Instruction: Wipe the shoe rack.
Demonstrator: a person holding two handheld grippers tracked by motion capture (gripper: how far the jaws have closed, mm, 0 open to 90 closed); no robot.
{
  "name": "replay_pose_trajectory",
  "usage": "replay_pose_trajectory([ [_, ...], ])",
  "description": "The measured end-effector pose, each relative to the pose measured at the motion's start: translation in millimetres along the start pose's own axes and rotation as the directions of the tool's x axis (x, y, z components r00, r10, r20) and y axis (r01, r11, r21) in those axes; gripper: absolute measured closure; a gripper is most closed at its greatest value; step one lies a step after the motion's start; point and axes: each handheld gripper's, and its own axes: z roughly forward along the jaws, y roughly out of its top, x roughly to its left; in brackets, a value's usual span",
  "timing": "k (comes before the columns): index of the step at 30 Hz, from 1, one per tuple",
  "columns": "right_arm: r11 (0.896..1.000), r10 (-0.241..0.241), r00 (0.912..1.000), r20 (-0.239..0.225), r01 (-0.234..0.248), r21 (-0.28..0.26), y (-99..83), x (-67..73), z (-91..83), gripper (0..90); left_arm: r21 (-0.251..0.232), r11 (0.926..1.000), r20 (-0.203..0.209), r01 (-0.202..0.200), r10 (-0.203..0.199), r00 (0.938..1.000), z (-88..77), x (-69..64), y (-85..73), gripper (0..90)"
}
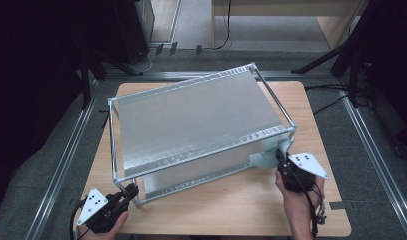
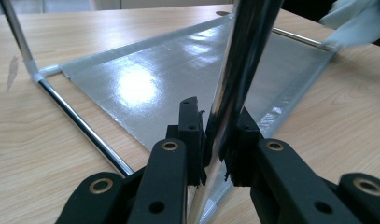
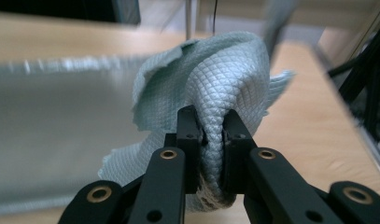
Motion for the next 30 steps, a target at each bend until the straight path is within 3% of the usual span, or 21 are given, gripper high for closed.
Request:
replay_pose_trajectory([
  [4, 0.995, -0.026, 0.9996, -0.007, 0.027, 0.093, -17.3, 4.6, 30.7, 78.3, 0.000, 0.9993, 0.031, -0.037, 0.037, 0.9988, 1.8, -5.3, -0.1, 79.5],
  [10, 0.978, -0.080, 0.9965, -0.022, 0.083, 0.191, -26.1, 10.8, 61.3, 78.4, -0.005, 0.9992, 0.084, -0.039, 0.040, 0.9956, 6.8, -15.4, -0.3, 79.3],
  [12, 0.970, -0.096, 0.9942, -0.050, 0.104, 0.218, -29.2, 18.2, 65.5, 78.9, -0.005, 0.9989, 0.103, -0.047, 0.048, 0.9936, 9.4, -21.3, -0.1, 79.3],
  [14, 0.970, -0.101, 0.9926, -0.068, 0.113, 0.215, -29.8, 25.4, 65.3, 79.1, -0.004, 0.9989, 0.124, -0.047, 0.047, 0.9911, 12.0, -26.1, 0.1, 79.2],
  [16, 0.969, -0.093, 0.9890, -0.115, 0.117, 0.216, -29.8, 33.5, 64.2, 79.2, -0.004, 0.9987, 0.142, -0.052, 0.052, 0.9885, 14.3, -31.2, 0.3, 79.1],
  [20, 0.965, -0.120, 0.9779, -0.172, 0.155, 0.211, -32.4, 58.2, 59.6, 79.6, -0.003, 0.9983, 0.162, -0.058, 0.058, 0.9852, 18.0, -41.0, 0.7, 79.1],
  [25, 0.959, -0.142, 0.9510, -0.275, 0.201, 0.198, -35.4, 94.8, 54.4, 79.6, -0.007, 0.9981, 0.185, -0.061, 0.061, 0.9808, 22.8, -52.3, 0.6, 79.0],
  [27, 0.953, -0.168, 0.9310, -0.324, 0.237, 0.188, -38.1, 114.0, 51.2, 79.6, -0.005, 0.9980, 0.200, -0.063, 0.063, 0.9778, 24.5, -55.7, 0.7, 78.9],
  [30, 0.942, -0.198, 0.8874, -0.416, 0.290, 0.170, -42.6, 144.7, 45.0, 79.5, -0.006, 0.9981, 0.215, -0.061, 0.061, 0.9748, 26.2, -59.7, 0.6, 78.8],
])
